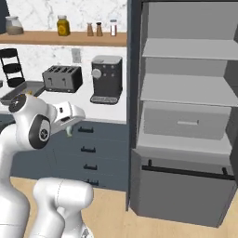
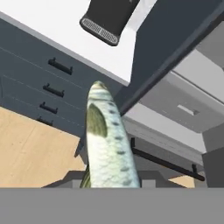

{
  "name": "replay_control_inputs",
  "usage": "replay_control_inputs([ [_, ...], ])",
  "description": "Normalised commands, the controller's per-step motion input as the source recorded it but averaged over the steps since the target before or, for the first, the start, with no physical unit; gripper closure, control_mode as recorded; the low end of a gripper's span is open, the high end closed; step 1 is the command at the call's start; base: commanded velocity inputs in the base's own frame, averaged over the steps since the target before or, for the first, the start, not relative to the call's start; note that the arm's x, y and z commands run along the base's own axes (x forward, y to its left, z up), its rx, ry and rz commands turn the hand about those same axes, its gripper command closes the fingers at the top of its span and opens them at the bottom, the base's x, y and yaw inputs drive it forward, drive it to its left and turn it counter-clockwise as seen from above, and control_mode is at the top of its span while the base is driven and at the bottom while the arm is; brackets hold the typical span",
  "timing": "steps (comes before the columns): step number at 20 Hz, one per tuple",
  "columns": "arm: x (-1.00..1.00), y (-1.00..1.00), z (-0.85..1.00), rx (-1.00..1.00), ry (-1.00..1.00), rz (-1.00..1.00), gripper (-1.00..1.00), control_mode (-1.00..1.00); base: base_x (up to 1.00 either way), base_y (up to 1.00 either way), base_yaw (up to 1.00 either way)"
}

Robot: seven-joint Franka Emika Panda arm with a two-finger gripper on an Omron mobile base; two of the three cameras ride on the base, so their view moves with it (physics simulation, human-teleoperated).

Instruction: Place one corn and one fish in each tupperware on the nearby counter, to pack two identical lunches.

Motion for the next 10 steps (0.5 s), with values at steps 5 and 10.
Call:
replay_control_inputs([
  [5, 0.0, 0.0, 0.0, 0.0, 0.0, 0.0, 1.0, 1.0, 0.3, 1.0, 0.0],
  [10, 0.0, 0.0, 0.0, 0.0, 0.0, 0.0, 1.0, 1.0, 0.64, 1.0, 0.0],
])
